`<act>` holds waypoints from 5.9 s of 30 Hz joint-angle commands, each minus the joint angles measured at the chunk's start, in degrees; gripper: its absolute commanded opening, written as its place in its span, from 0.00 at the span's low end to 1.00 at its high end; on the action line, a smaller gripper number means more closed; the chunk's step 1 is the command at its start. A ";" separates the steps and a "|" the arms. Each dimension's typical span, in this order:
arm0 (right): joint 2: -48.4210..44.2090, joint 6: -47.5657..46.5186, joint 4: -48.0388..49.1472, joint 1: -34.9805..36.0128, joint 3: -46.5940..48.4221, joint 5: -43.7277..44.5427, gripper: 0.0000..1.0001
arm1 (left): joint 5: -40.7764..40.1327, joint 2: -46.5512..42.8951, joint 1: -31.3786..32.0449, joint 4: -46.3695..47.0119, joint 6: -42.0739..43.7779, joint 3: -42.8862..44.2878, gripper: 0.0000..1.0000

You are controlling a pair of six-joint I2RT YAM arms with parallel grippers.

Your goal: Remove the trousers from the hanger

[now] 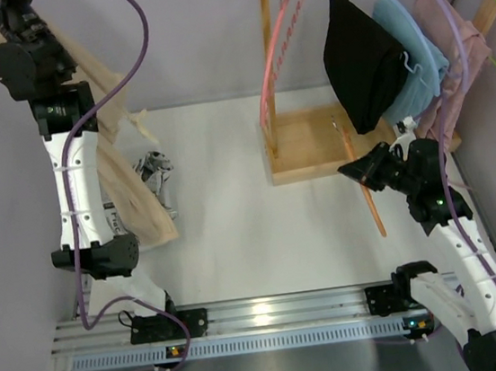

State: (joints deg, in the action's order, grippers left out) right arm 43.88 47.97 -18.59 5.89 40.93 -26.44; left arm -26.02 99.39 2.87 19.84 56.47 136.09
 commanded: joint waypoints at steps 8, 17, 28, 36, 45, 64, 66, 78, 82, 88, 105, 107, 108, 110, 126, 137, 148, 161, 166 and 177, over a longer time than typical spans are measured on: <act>-0.37 -1.12 3.74 0.26 3.02 -0.19 0.00 | 3.00 -9.81 -9.37 6.97 -6.98 -18.03 0.00; -1.60 -2.96 1.89 0.44 3.81 -0.46 0.00 | -0.26 -25.36 -16.06 7.67 -13.66 -45.80 0.00; -2.30 -3.93 -0.13 0.44 5.66 -0.37 0.00 | -2.98 -45.24 -16.32 -1.36 -17.26 -72.88 0.00; -1.60 -3.84 0.13 0.35 6.00 -0.46 0.00 | 2.37 -47.46 -16.32 -9.03 -22.44 -86.15 0.00; -0.90 -3.76 0.04 0.35 7.41 -0.02 0.00 | 8.18 -33.31 -16.23 -9.99 -29.83 -83.45 0.00; -5.29 -10.43 -9.26 0.35 19.43 -3.10 0.00 | 17.31 -37.59 -16.06 -47.75 -43.99 -66.85 0.98; -4.33 -10.52 -10.94 0.35 21.55 -3.01 0.00 | 20.03 -38.92 -16.06 -50.15 -44.51 -63.33 0.98; 4.54 3.96 1.25 0.44 28.51 -7.13 0.00 | 42.09 -43.14 -15.97 -53.23 -52.77 -53.92 0.98; 10.07 15.54 8.47 0.61 30.96 -9.86 0.00 | 45.62 -44.19 -15.97 -53.23 -54.27 -52.43 0.98; 16.31 22.34 14.01 1.14 38.69 -10.30 0.00 | 44.65 -45.25 -15.88 -53.23 -52.08 -50.05 0.98; 31.87 22.09 21.40 3.69 52.67 -5.91 0.00 | 45.53 -45.17 -15.97 -53.32 -54.53 -48.99 0.98; 33.20 21.82 21.66 4.04 53.81 -5.73 0.00 | 45.62 -45.34 -15.97 -53.15 -54.80 -49.52 0.98; 33.90 21.56 22.01 4.48 54.95 -5.73 0.00 | 45.88 -45.43 -16.06 -53.23 -54.80 -49.78 0.98; 35.40 21.64 22.28 4.74 55.84 -5.30 0.00 | 45.89 -45.69 -15.97 -53.23 -54.71 -50.40 0.98; 41.90 16.81 19.99 6.33 60.85 -3.36 0.00 | 45.97 -45.08 -15.97 -53.23 -55.15 -50.93 0.98; 41.20 16.11 21.32 6.68 57.69 -3.98 0.42 | 45.88 -45.60 -15.97 -53.23 -53.83 -52.59 0.98; 33.21 6.27 11.83 6.50 54.53 0.33 0.84 | 46.60 -40.96 -15.88 -53.76 -53.92 -54.53 0.98; 16.00 -10.87 0.41 3.60 44.16 7.80 0.99 | 12.69 -26.46 13.18 -54.73 -42.85 -50.85 0.98; 9.57 -19.64 -3.11 1.93 38.54 7.98 0.99 | 18.55 -21.71 20.41 -55.70 -45.21 -48.29 0.98; -4.41 -42.42 -14.19 1.76 18.60 4.38 0.99 | 16.70 -19.50 31.67 -56.22 -44.42 -48.90 0.98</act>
State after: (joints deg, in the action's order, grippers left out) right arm 40.62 14.76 -28.82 8.05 63.64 -20.80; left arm -8.43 80.25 33.54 -36.58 12.21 86.48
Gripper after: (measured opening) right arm 0.993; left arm 0.983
